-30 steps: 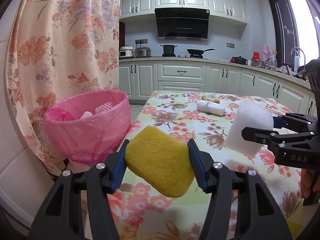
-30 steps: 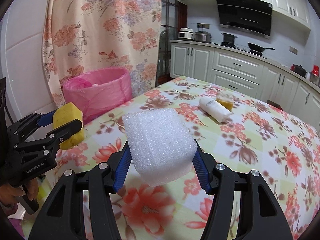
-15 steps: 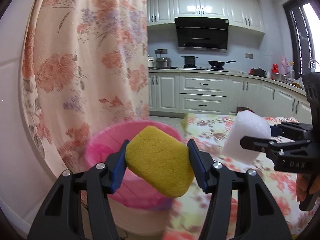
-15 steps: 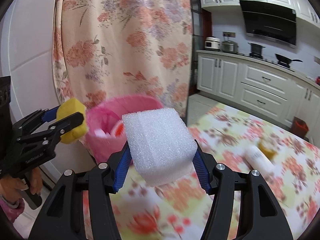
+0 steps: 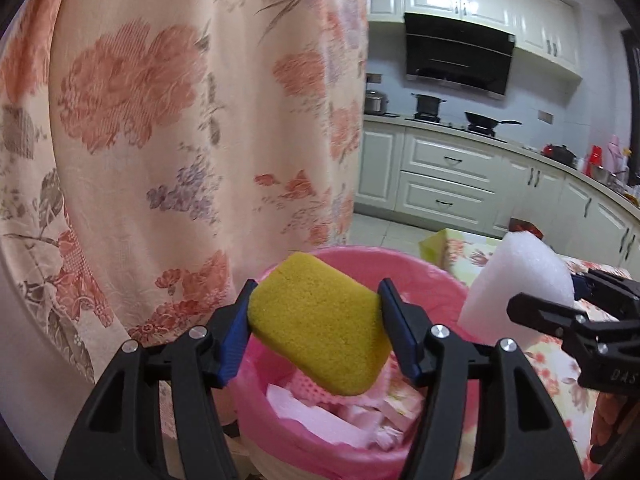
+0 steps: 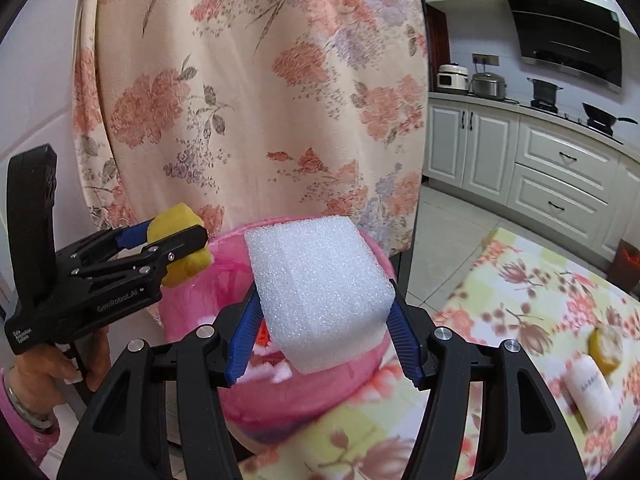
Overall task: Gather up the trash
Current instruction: 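Open both tools to drop the sponge and foam block into the bin, then move both open tools back over the paper tube and sponge pad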
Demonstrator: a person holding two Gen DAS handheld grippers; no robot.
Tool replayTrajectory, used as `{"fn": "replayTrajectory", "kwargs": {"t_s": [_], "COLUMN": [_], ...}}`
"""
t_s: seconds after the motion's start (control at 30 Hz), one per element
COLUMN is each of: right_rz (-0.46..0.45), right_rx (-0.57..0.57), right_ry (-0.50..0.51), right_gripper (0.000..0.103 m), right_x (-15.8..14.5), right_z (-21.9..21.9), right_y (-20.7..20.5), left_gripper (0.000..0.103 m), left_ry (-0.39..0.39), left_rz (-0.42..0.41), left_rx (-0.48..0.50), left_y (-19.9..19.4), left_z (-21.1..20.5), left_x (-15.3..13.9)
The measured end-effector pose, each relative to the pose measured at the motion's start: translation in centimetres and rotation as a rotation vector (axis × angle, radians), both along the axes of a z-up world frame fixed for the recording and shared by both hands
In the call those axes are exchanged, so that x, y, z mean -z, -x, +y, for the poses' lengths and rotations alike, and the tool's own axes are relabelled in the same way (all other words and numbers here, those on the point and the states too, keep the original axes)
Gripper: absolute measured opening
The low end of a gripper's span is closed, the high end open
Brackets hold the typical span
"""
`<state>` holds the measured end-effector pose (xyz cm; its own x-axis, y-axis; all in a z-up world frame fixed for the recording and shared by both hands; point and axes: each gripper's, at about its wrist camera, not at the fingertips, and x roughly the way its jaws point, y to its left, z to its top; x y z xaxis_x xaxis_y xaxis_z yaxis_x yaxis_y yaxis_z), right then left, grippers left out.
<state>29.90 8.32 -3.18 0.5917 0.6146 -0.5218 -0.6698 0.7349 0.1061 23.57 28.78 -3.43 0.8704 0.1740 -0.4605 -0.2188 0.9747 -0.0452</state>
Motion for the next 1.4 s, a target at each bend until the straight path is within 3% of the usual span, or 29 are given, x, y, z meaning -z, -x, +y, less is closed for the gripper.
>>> {"fn": "replayTrajectory", "kwargs": {"t_s": [0.17, 0.23, 0.27, 0.5, 0.63, 0.8, 0.97, 1.23, 1.4], "right_rz": [0.023, 0.017, 0.009, -0.029, -0.049, -0.066, -0.043, 0.05, 0.084], "right_rx": [-0.005, -0.014, -0.016, -0.014, 0.025, 0.084, 0.171, 0.357, 0.39], "right_ry": [-0.006, -0.009, -0.011, -0.016, -0.033, -0.014, 0.018, 0.068, 0.096], "right_gripper": [0.064, 0.081, 0.084, 0.084, 0.084, 0.084, 0.084, 0.084, 0.084], "right_x": [1.0, 1.1, 1.2, 0.8, 0.8, 1.9, 4.0, 7.2, 8.2], "right_z": [1.1, 1.3, 1.2, -1.3, -5.1, -10.0, -15.6, -25.0, -27.4], "right_y": [-1.0, -1.0, -0.9, 0.8, 2.2, 3.5, 3.5, -0.5, -4.2], "left_gripper": [0.068, 0.072, 0.076, 0.078, 0.087, 0.089, 0.089, 0.089, 0.089], "left_ry": [0.018, 0.017, 0.014, 0.006, 0.008, 0.035, 0.047, 0.018, 0.034], "left_rz": [0.002, -0.007, -0.013, -0.057, -0.092, -0.103, -0.077, 0.034, 0.049], "left_rx": [-0.014, -0.019, -0.023, -0.063, -0.057, 0.006, 0.105, 0.287, 0.307], "left_y": [-0.4, -0.3, -0.1, 2.2, 3.6, 3.6, 2.5, -1.1, -3.0], "left_z": [1.0, 1.2, 1.2, 0.7, -1.1, -5.7, -12.0, -22.9, -25.2], "left_x": [0.2, -0.1, -0.1, -1.3, -2.5, -2.8, -1.3, 3.0, 4.0]}}
